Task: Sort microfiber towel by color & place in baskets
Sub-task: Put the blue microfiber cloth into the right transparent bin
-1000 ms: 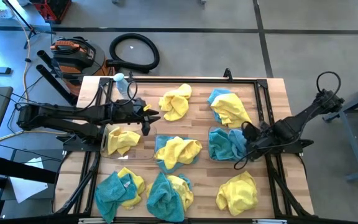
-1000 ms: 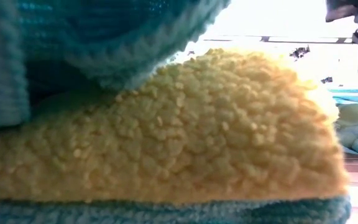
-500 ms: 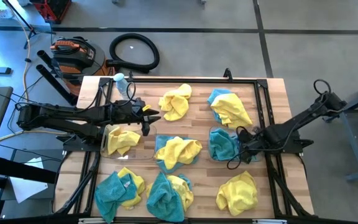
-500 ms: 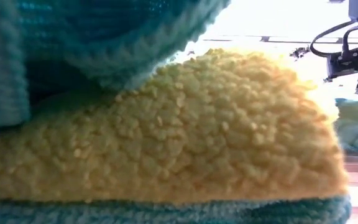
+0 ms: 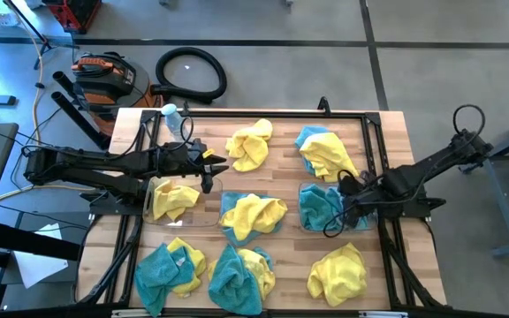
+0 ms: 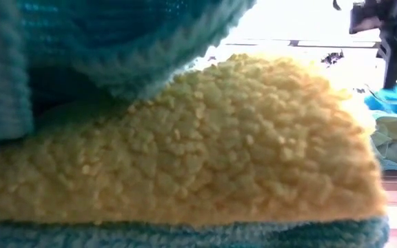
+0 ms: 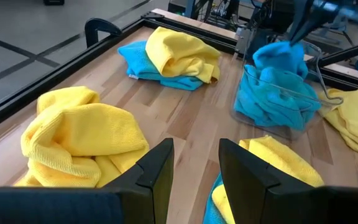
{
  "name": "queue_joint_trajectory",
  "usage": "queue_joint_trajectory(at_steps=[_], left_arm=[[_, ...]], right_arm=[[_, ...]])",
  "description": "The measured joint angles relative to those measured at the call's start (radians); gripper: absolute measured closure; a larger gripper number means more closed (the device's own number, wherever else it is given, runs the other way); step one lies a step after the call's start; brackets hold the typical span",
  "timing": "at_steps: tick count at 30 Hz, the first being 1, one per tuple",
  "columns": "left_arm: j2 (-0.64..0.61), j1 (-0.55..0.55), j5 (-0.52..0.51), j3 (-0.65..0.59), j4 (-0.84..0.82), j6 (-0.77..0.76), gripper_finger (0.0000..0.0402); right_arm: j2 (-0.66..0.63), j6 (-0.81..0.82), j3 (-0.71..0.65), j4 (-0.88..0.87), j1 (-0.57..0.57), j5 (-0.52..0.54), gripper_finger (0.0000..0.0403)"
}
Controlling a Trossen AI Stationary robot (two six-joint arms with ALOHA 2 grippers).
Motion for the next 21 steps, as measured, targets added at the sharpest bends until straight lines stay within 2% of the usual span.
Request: queue_joint_trajectory(at_steps=[4,9,15,21], left_arm=[[0.0,0.0,0.0,0.0,0.0,0.0,0.0284],[0.0,0.0,0.0,0.0,-0.006,0.0,0.0284],[0.0,0.0,0.0,0.0,-0.009,0.001,0.0284],[0.0,0.0,0.0,0.0,-0.011,0.001,0.0284]], right_arm=[[-0.001,-0.016,0.068,-0.027,0.0,0.065,0.04],[-0.001,0.011,0.076,-0.037,0.0,-0.008,0.04],[0.0,0.094,-0.071,0.019,0.0,-0.028,0.04],[0.001,0.114,-0.27,0.282,0.0,-0.138,0.0389]])
